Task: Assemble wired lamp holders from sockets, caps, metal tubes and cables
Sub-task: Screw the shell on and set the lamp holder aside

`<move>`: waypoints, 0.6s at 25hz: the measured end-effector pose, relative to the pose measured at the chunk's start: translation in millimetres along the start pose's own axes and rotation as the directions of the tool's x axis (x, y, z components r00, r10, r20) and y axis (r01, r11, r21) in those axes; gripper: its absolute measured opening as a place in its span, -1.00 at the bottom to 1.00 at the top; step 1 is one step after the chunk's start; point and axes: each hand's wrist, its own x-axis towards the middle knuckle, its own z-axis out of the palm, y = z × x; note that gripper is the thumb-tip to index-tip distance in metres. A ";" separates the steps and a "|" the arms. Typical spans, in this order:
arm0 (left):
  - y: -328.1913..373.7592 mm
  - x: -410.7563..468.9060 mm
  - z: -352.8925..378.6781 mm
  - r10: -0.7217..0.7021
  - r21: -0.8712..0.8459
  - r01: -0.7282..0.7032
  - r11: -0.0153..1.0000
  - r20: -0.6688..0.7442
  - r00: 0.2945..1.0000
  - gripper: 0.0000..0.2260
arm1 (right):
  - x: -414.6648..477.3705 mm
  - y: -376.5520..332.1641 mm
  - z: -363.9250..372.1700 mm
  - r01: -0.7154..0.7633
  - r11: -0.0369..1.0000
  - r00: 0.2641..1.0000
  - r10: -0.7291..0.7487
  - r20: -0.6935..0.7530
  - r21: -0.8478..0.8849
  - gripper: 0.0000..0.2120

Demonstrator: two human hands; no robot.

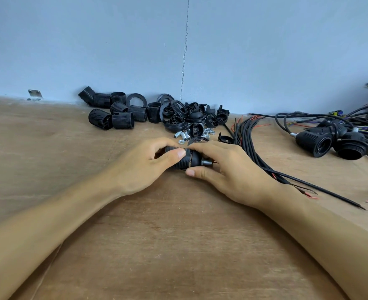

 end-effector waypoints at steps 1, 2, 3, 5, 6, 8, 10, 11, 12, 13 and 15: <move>-0.1 0.5 -0.4 -0.004 0.007 0.004 1.000 0.007 1.000 -0.76 | -0.2 0.2 0.0 0.004 1.000 1.000 -0.004 -0.001 -0.003 -0.57; -0.7 0.0 -0.4 -0.010 0.012 0.010 1.000 0.011 1.000 -0.72 | -0.4 0.1 0.4 0.011 1.000 1.000 -0.011 0.004 -0.006 -0.57; -1.2 -1.1 0.0 -0.012 0.017 0.012 1.000 0.012 1.000 -0.65 | -0.4 0.0 0.7 0.020 1.000 1.000 -0.020 0.014 -0.011 -0.56; -1.6 -4.0 3.2 0.002 0.025 -0.002 1.000 0.002 1.000 -0.56 | -0.7 0.2 1.3 0.029 0.999 0.999 -0.028 0.042 -0.020 -0.54; -1.9 -5.1 4.7 0.006 0.018 -0.005 1.000 -0.014 1.000 -0.57 | -0.8 0.3 1.2 0.023 1.000 0.999 -0.022 0.044 -0.022 -0.53; -2.2 -5.4 6.7 -0.008 -0.014 0.007 1.000 -0.060 0.998 -0.64 | -1.3 -1.0 0.5 0.011 1.000 1.000 -0.011 -0.003 -0.014 -0.53; -1.5 -4.1 5.9 -0.042 -0.037 0.039 0.999 -0.088 0.995 -0.69 | -0.5 -3.3 0.9 -0.002 1.000 0.998 0.002 -0.060 0.002 -0.53; -0.4 -2.7 5.9 -0.055 -0.038 0.052 0.998 -0.094 0.994 -0.70 | -0.4 -4.2 0.6 -0.014 1.000 0.998 0.014 -0.069 0.000 -0.53; 0.7 -1.2 6.3 -0.059 -0.040 0.055 0.998 -0.104 0.993 -0.74 | 0.0 -5.0 0.4 -0.027 1.000 0.997 0.027 -0.068 -0.013 -0.52; 2.0 -1.0 7.3 -0.060 -0.051 0.054 0.997 -0.121 0.991 -0.79 | 0.2 -6.2 0.6 -0.044 0.998 0.997 0.042 -0.062 -0.034 -0.50; 5.6 -0.4 10.1 -0.072 -0.078 0.060 0.995 -0.156 0.985 -0.81 | 1.6 -9.6 2.9 -0.086 0.993 0.994 0.079 -0.079 -0.076 -0.48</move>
